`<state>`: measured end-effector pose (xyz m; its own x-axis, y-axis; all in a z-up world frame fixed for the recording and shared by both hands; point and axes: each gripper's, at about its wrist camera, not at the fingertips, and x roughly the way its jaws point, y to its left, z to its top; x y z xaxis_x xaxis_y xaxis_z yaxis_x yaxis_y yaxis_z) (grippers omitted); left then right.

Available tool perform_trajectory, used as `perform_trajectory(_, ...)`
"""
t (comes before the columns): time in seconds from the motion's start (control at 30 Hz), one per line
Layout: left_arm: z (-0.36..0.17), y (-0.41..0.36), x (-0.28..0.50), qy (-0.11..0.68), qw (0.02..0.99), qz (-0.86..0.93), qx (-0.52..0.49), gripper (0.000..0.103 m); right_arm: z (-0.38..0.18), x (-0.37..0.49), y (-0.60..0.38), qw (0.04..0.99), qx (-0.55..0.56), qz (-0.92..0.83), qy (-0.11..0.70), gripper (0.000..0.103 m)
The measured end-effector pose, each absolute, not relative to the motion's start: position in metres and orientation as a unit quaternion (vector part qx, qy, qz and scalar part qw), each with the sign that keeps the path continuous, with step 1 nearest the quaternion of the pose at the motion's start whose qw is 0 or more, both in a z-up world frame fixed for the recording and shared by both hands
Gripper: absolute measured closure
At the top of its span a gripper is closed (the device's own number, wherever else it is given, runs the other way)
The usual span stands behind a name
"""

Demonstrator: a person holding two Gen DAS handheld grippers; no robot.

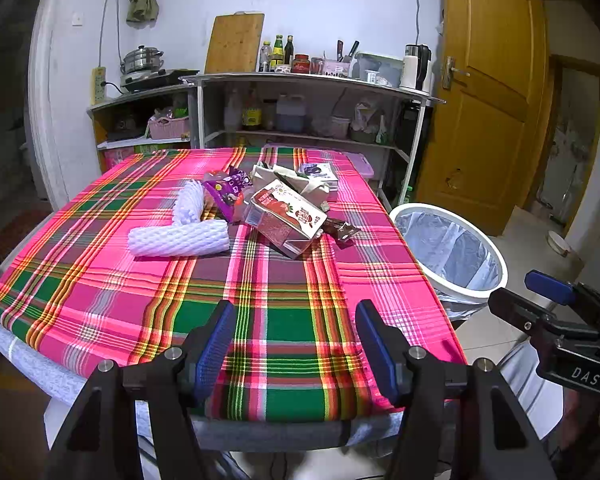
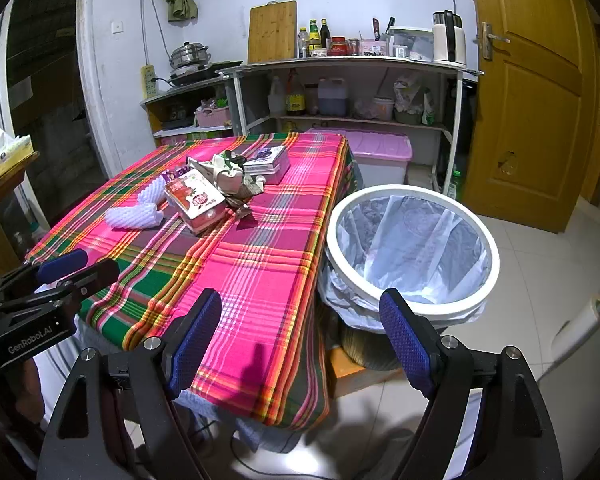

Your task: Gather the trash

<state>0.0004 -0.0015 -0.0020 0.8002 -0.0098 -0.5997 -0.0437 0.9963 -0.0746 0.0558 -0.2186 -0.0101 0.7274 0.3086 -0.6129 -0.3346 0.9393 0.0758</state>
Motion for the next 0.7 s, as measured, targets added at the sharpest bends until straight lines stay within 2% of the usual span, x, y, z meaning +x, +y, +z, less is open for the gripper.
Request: perform_trajectory(0.7, -0.0016, -0.0011, 0.0002, 0.316, 0.948, 0.009, -0.044, 0.041, -0.0104, 0.0535, -0.2187, 0.929, -0.021, 0.172, 0.328, 0.022)
